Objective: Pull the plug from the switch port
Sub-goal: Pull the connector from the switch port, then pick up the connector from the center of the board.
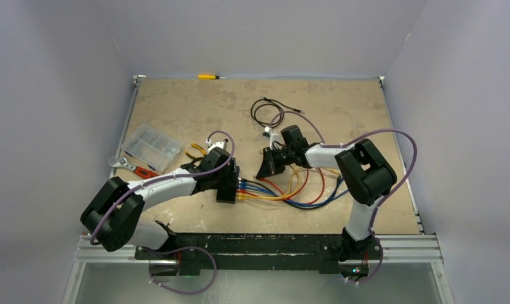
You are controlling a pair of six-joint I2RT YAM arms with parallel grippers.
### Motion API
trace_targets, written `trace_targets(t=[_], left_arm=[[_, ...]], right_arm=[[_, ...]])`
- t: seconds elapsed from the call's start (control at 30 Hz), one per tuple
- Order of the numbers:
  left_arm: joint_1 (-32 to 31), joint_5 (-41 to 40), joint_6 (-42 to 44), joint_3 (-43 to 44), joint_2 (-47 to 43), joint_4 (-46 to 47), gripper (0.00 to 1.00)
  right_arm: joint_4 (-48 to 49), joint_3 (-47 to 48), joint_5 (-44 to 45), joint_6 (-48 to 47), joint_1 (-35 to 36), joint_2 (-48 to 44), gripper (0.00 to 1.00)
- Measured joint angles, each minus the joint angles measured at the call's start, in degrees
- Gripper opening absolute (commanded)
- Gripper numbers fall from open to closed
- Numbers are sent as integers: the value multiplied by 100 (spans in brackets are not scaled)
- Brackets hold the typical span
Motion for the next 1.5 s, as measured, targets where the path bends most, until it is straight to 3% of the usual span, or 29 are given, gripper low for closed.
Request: trace_targets(t=[0.13,0.23,0.37,0.5,0.6,0.73,0.87,1.1,1.5], left_arm=[[-4,20,52,-22,-11,52,0],[-4,50,138,-90,-59,166,0],[-4,81,212,-188,-129,334,0],[-7,107,275,-229,-151,413,0],[-7,144,289,-251,-157,470,0],[-4,149,291,-251,-146,481,0],[-4,146,291,-251,-144,483,0],[-7,144,289,-251,-111,485,0],[-4,146,291,-249,-81,492,0]], right_arm=[[-188,236,310,11,7,-306,0],[-192,417,485,17,7,-511,7],[-157,476,682,26,7,-719,26],[-186,474,866,46,11,-754,62],[-297,385,1193,-2,15,-957,74],[-557,247,1641,-98,17,-1537,74],[-820,245,1926,-225,17,-1827,68],[-1357,33,1969,-339,79,-1720,61],[-1558,-116,1788,-391,396,-1261,41]])
